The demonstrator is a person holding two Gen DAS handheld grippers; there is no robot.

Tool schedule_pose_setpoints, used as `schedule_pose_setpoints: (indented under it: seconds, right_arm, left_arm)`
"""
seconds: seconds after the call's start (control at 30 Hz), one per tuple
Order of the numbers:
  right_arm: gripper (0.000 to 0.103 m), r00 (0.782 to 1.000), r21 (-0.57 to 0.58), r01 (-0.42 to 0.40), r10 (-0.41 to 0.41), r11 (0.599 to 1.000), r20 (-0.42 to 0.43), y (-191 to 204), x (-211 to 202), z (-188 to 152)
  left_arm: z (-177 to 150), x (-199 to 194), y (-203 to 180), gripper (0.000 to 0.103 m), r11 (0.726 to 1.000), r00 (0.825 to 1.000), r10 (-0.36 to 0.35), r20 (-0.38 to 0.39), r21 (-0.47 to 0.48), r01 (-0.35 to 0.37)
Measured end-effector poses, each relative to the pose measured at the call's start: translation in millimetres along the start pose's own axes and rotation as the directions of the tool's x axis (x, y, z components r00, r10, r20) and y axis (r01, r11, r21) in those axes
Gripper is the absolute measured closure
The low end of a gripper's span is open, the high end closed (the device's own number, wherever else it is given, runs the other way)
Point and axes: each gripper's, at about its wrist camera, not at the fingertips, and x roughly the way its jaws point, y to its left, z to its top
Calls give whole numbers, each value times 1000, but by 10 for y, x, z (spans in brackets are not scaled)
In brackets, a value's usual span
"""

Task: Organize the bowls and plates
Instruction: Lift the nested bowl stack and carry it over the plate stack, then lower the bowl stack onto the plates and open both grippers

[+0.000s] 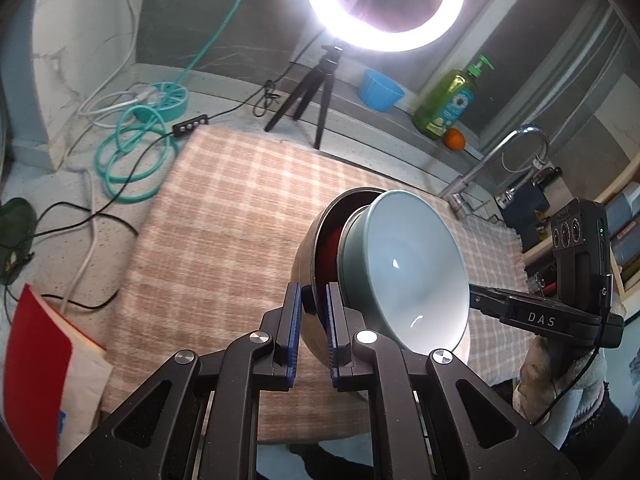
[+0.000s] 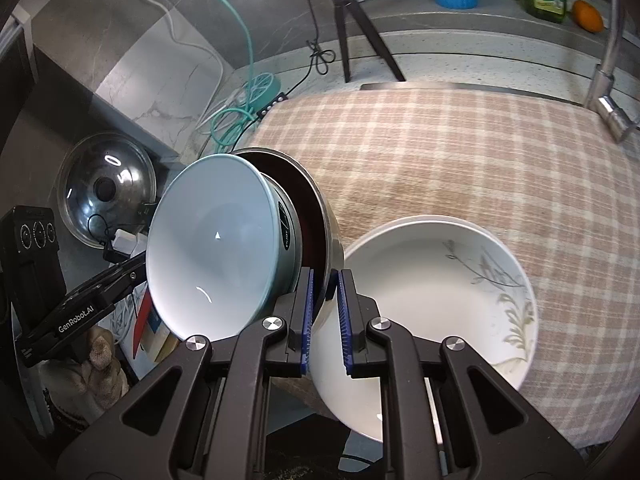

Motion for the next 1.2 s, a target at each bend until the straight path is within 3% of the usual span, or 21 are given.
schedule_pose_setpoints:
  seconds: [0.63,1.2]
  right_arm:
    - [90,997,114,78,-79,990,11,-761,-409,-363]
    - [90,997,137,78,-77,988,-12,-978,-354,-453]
  left_arm:
    - [-192,460,-683,95,994,992,-73,-105,70,81]
    - [-273,638,-771,95,997,989,-59,-136,42,65]
